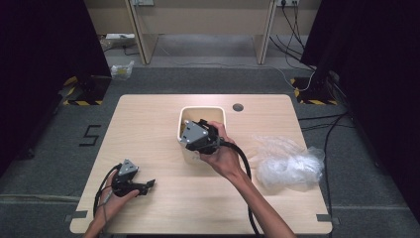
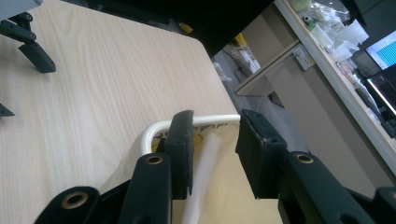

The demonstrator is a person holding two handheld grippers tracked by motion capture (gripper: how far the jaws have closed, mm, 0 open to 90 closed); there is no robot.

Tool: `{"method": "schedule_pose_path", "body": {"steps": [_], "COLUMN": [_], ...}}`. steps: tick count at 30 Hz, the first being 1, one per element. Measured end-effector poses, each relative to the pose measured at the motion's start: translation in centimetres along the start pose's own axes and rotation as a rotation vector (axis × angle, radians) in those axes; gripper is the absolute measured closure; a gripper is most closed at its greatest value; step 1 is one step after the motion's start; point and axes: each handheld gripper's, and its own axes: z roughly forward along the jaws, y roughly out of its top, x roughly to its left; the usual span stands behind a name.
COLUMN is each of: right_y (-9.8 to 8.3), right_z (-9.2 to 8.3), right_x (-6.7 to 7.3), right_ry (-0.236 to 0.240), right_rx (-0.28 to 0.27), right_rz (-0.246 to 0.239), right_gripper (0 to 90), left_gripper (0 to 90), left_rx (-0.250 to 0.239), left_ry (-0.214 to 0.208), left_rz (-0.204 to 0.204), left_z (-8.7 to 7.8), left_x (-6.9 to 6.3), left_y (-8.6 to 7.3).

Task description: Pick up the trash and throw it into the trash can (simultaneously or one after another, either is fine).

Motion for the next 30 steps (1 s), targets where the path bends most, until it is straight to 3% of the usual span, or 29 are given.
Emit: {"method": "schedule_pose_path", "body": {"steps": [6,14,21,30], "right_y": [-0.4,-1.9,-4.0,-7.1], "right_z": [-0.7,-1.9,-3.4,-5.1], "right_x": [-0.7,-2.0,-3.5,-5.1], "right_ry": [-0.015,-0.054,-0.097,-0.137], "right_rx": [0.004,0.003,0.016,0.062], "right_rz": [0.022,0.105,0.197,0.281], "right_gripper": [63.0,55.3,48.2,46.2], "left_gripper": [11.6,11.6,11.6,11.5], "left_rx": [0.002,0.002,0.001,0.001], "left_ry": [-0.001,-0.001,-0.001,0.0], "left_rz": [0.001,0.001,0.002,0.001], "left_z": [0.0,0.0,0.0,0.0], "left_x": [0.0,0.0,0.0,0.0], "left_y": [0.0,0.0,0.0,0.0]}}
